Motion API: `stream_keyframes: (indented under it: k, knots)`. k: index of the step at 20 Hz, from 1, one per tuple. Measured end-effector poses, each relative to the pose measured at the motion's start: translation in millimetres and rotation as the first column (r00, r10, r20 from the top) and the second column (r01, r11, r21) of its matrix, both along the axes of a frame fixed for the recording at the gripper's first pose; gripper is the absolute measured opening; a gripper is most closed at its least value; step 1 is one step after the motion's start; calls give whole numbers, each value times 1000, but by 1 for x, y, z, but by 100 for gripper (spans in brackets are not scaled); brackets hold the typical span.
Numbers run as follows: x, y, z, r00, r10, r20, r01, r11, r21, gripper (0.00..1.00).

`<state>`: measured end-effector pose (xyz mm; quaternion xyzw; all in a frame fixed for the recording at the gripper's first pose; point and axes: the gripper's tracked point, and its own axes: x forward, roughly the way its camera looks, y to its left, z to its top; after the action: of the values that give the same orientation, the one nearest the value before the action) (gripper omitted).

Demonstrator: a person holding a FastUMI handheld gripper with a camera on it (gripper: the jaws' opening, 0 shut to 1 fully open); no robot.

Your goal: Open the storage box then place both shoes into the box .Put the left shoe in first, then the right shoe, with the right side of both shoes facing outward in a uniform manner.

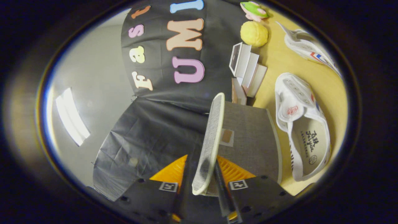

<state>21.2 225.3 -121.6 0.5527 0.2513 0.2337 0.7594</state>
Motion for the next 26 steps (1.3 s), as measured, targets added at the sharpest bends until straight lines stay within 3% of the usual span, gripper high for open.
stream_keyframes:
  k: [1,7,17,26]
  knots:
    - [1,0,-3,1000,-2,2,2,1000,-7,23]
    - [0,11,25,997,23,71,-19,998,-63,14]
    - [3,91,101,961,134,241,-87,977,-194,17]
    - [4,196,115,923,272,273,-200,944,-263,20]
